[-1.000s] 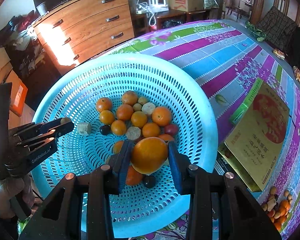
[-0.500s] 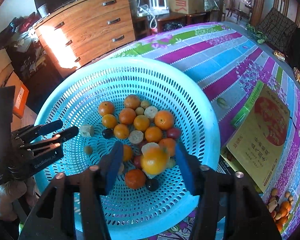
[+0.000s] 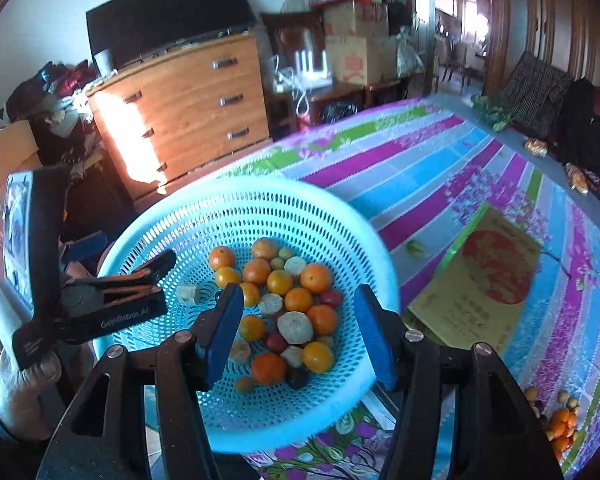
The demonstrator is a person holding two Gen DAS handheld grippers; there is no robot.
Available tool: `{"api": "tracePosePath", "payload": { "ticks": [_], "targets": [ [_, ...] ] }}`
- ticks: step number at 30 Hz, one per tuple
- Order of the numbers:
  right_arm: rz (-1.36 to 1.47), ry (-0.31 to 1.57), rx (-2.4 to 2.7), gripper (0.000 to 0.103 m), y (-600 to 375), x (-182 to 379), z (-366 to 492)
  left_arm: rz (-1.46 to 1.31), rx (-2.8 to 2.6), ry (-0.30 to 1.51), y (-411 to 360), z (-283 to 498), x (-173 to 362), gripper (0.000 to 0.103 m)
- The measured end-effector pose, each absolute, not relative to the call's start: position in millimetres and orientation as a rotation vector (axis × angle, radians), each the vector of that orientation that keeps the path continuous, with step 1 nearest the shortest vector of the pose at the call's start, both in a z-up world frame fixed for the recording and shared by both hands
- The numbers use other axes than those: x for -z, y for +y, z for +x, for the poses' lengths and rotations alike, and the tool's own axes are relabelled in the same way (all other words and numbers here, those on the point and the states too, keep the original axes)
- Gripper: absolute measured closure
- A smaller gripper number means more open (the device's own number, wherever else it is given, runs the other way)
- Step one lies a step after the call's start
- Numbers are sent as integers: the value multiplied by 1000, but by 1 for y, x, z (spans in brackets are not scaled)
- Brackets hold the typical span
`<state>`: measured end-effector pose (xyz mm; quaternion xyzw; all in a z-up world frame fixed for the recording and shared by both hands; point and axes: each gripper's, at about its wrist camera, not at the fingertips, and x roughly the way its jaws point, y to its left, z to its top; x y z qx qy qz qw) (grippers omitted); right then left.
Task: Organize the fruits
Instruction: 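Open both tools to drop the yellow fruit and orange into the basket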
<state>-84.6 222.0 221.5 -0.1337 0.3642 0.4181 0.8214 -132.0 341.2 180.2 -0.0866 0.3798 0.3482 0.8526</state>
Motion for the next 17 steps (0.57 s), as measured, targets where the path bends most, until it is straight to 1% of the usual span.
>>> {"api": "tracePosePath", "payload": {
  "ticks": [2, 7, 12, 17],
  "targets": [
    [-278, 748, -871, 40, 207, -227, -90, -120, -780, 774, 330, -131, -188, 0],
    [-230, 720, -813, 39, 157, -231, -99, -83, -718, 695, 302, -129, -207, 0],
    [-199, 744, -728, 39, 103, -223, -104, -43, -659, 649, 268, -124, -223, 0],
    [-162, 776, -643, 39, 51, -211, -107, 22, -610, 622, 224, -112, -227, 0]
  ]
}}
